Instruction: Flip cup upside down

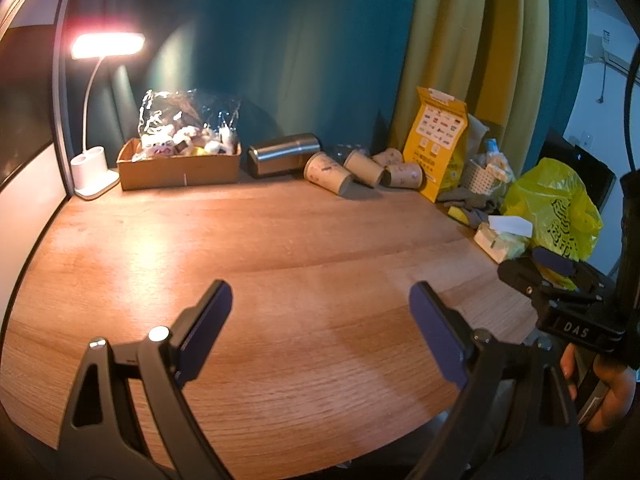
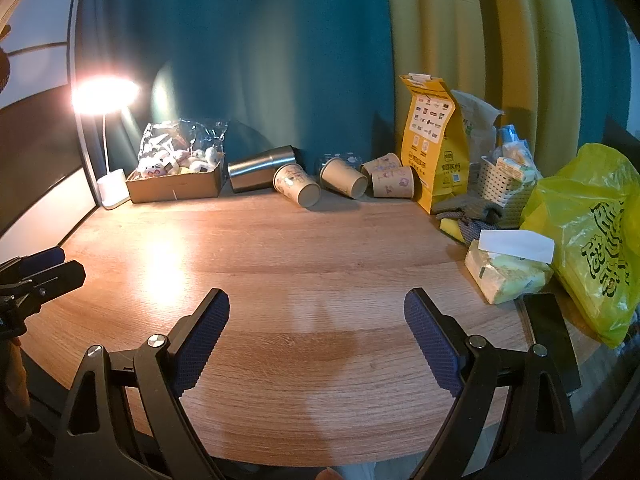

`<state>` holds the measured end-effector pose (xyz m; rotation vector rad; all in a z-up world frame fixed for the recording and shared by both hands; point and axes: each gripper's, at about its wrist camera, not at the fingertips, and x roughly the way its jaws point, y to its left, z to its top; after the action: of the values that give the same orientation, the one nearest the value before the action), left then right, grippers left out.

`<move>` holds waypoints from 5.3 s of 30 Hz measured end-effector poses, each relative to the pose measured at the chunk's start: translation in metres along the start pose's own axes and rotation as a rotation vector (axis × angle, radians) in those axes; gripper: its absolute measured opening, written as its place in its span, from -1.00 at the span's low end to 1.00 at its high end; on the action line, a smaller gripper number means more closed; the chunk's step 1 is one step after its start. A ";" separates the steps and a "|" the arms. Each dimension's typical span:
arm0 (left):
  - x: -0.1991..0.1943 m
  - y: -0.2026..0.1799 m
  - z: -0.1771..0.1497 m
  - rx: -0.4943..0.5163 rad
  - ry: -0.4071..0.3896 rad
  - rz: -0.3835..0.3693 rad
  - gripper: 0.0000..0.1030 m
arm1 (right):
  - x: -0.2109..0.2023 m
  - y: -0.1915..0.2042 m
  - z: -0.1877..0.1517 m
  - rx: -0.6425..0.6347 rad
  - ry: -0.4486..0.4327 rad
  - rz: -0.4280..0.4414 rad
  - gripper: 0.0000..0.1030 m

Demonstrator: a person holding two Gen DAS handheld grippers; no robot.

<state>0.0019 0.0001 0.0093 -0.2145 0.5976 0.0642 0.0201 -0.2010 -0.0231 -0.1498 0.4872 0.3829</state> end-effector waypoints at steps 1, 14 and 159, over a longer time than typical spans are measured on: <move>0.000 0.000 0.000 0.000 0.000 0.001 0.78 | 0.000 0.000 0.000 0.000 0.000 0.000 0.77; 0.000 0.001 0.000 -0.001 0.001 0.000 0.78 | 0.001 -0.001 0.001 0.002 0.001 0.002 0.77; 0.057 -0.001 -0.072 0.279 0.373 -0.141 0.73 | 0.067 0.067 -0.026 -0.438 0.254 0.263 0.77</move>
<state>0.0090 -0.0169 -0.0805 0.0051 0.9523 -0.1990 0.0372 -0.1238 -0.0820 -0.5670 0.6712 0.7318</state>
